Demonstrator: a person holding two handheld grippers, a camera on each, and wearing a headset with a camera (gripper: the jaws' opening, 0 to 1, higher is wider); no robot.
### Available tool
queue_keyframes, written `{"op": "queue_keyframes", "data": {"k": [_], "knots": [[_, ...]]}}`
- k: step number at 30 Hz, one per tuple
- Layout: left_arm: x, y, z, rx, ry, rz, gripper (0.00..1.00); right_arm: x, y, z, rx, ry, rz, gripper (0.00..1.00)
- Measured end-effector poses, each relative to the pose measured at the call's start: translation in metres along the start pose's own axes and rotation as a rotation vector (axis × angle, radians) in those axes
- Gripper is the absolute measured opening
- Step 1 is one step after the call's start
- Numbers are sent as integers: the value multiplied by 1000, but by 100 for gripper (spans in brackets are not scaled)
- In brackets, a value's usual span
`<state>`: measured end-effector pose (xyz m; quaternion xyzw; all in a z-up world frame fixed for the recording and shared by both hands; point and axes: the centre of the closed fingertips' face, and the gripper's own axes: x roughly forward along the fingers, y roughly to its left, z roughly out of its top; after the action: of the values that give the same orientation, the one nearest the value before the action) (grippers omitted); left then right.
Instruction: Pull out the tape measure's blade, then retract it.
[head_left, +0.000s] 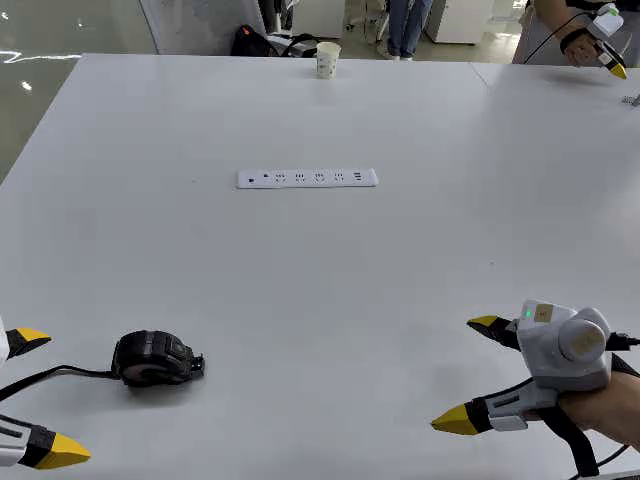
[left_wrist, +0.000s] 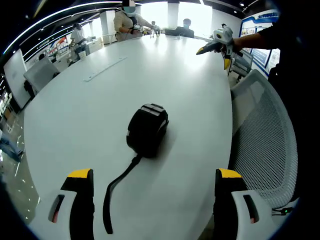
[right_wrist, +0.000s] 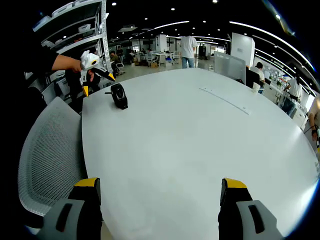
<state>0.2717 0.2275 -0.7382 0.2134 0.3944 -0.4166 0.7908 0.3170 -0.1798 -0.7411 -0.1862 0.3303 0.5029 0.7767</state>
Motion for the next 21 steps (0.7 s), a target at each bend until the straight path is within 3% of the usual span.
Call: {"op": "queue_keyframes", "data": {"k": [2,4,12,14,21], "knots": [[4,1,2,33,15,-5,99,4,1,3,-14,-1,9,99],[8,-3,5,32,21,-45,99,8,2,8,-25,-6,16,99],[22,0,19,87,51,-81,99,24,6,30,-33,-43,47,99],[25,2,17,128,86,-95,98,29,9,34,-49,-47,70,99],[33,9,31,192,98,-112,92,50,16,40,-115,-19,110,99]]}}
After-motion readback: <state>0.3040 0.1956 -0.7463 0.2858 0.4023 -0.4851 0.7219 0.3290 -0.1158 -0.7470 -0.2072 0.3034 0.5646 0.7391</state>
